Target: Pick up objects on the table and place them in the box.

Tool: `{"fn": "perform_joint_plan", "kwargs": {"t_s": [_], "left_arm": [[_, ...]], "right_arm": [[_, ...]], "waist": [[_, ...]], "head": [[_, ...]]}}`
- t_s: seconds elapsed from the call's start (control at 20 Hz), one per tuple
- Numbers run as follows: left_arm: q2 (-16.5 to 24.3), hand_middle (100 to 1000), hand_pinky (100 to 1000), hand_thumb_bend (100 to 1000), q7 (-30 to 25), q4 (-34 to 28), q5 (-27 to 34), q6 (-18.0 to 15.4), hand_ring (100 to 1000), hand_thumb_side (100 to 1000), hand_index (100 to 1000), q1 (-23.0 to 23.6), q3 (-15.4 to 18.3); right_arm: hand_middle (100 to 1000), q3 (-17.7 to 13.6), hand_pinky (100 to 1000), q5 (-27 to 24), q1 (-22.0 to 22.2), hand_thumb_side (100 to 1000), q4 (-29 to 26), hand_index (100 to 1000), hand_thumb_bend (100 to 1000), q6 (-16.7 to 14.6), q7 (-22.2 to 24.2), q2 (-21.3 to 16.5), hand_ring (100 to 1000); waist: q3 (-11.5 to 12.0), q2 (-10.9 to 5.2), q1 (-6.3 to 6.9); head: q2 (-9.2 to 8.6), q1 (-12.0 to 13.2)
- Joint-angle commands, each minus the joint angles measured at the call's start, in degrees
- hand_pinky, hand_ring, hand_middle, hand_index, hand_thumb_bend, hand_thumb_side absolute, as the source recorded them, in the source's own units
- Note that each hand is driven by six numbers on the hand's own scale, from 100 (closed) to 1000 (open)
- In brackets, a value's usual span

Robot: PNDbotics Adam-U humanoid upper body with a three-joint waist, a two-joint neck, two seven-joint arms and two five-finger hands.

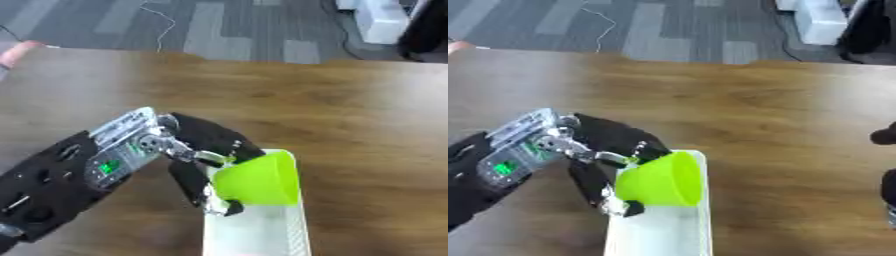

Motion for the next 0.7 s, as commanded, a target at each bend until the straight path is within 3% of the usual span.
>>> {"fn": "perform_joint_plan", "kwargs": {"t_s": [0.05,0.1,0.2,0.4,0.7], "left_arm": [[1.31,1000,1000,570,1.19,-3.90,-1.82,-0.25,1000,1000,1000,-0.86,3.13],[1.79,1000,1000,810,1.13,-5.05,-3.90,-1.49,1000,1000,1000,-0.98,3.44],[2.55,1000,1000,976,0.46,-6.74,-8.97,-4.66,1000,1000,1000,-1.01,3.50],[3.29,1000,1000,1000,-0.33,-7.20,-16.64,-9.99,1000,1000,1000,-0.79,2.29],[3.86,1000,1000,1000,1.41,-4.74,-23.40,-17.18,1000,1000,1000,-0.88,-1.60]], "right_arm": [[382,-0.29,178,-0.08,-0.36,1000,-0.75,482,257,-0.56,-0.75,-1.24,337],[382,-0.28,177,-0.02,-0.28,1000,-0.75,482,256,-0.55,-0.77,-1.26,336],[382,-0.23,177,0.11,-0.18,1000,-0.75,482,256,-0.47,-0.71,-1.31,336],[382,-0.21,176,0.18,-0.17,1000,-0.75,482,256,-0.48,-0.77,-1.36,336],[382,-0.08,177,0.16,-0.38,1000,-0.75,482,256,-0.54,-0.67,-1.45,337]], "waist": [[0.22,-0.70,-0.01],[0.26,-0.72,0.00],[0.32,-0.75,0.03],[0.28,-0.76,0.08],[0.02,-0.69,0.21]], "head": [[0.04,-1.04],[0.09,-1.31],[0.24,-1.77],[0.25,-2.85],[0.41,-4.33]]}}
